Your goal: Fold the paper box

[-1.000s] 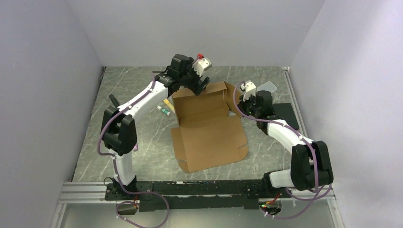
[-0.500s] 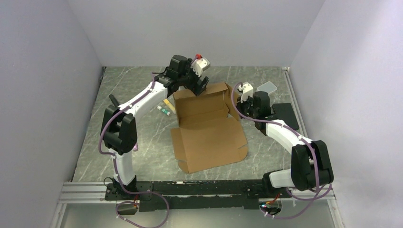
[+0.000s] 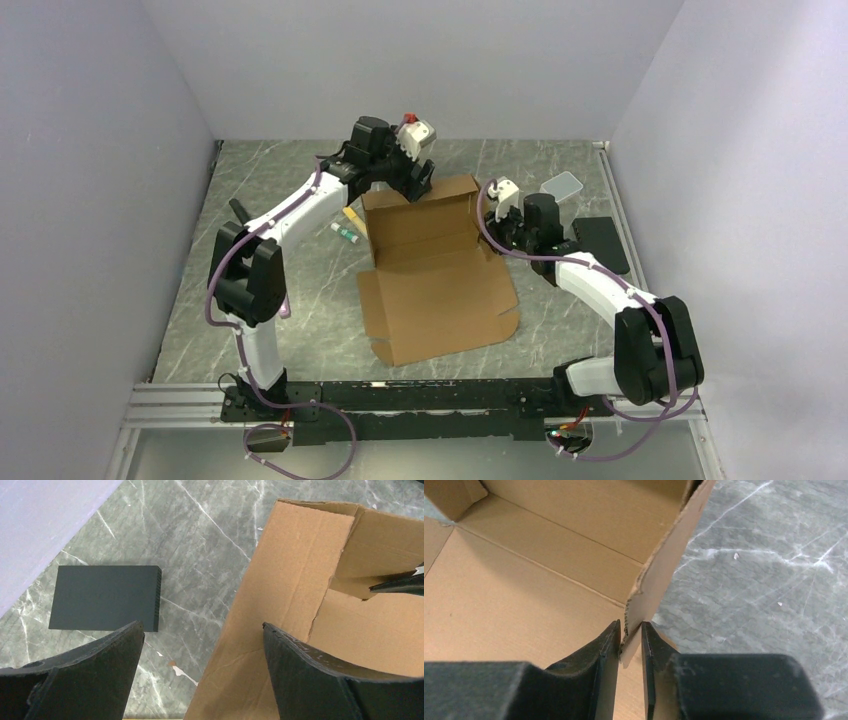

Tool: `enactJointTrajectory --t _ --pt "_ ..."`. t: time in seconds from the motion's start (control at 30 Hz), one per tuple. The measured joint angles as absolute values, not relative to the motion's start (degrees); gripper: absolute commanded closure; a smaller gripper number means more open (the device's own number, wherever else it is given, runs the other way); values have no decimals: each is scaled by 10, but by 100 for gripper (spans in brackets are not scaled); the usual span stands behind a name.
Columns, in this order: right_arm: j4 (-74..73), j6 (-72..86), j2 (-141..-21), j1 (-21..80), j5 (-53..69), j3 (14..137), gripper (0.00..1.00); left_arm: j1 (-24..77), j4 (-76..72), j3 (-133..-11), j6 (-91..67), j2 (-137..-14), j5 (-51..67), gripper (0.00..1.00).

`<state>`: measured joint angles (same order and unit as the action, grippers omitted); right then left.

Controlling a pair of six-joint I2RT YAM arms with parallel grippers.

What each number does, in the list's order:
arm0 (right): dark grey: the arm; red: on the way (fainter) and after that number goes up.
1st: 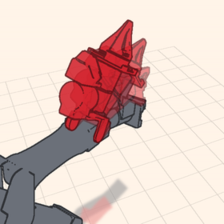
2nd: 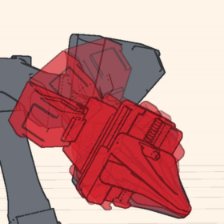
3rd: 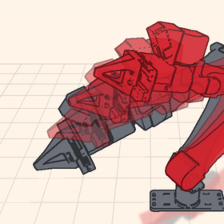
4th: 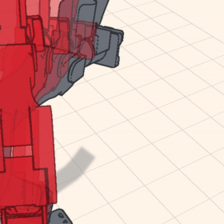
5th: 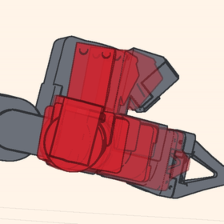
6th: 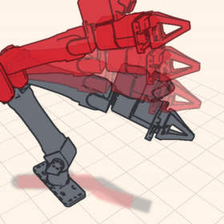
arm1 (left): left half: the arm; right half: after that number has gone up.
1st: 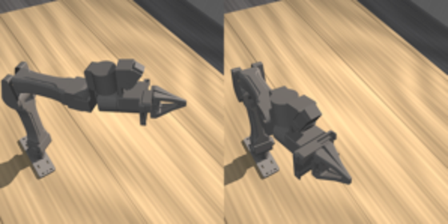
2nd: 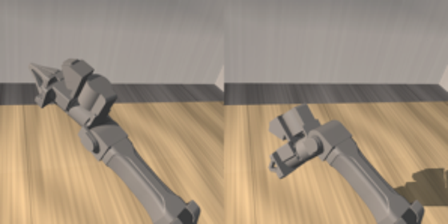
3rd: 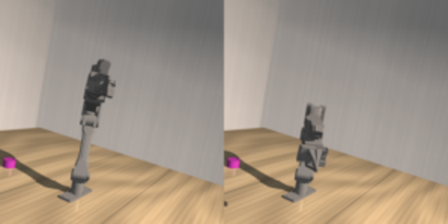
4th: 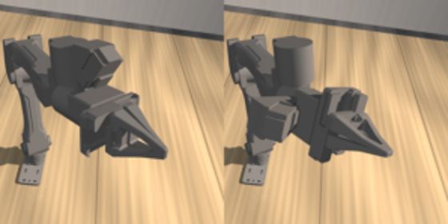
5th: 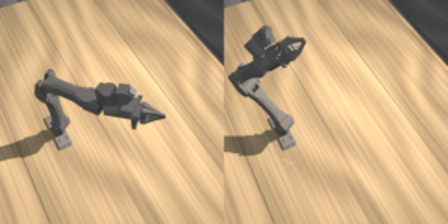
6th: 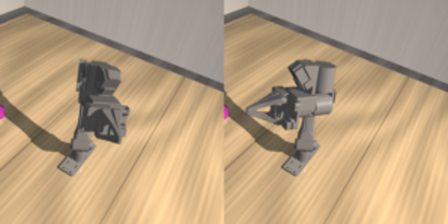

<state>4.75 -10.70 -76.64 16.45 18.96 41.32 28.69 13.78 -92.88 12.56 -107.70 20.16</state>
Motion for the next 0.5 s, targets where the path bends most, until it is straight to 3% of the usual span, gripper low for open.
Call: enactJointTrajectory --t 0.3,0.5 --pt "3 -151 -769 167 261 451 31 287 140 -922 123 -1074 216 8" --pt "-51 -217 -793 147 343 488 25 287 142 -922 123 -1074 219 8"
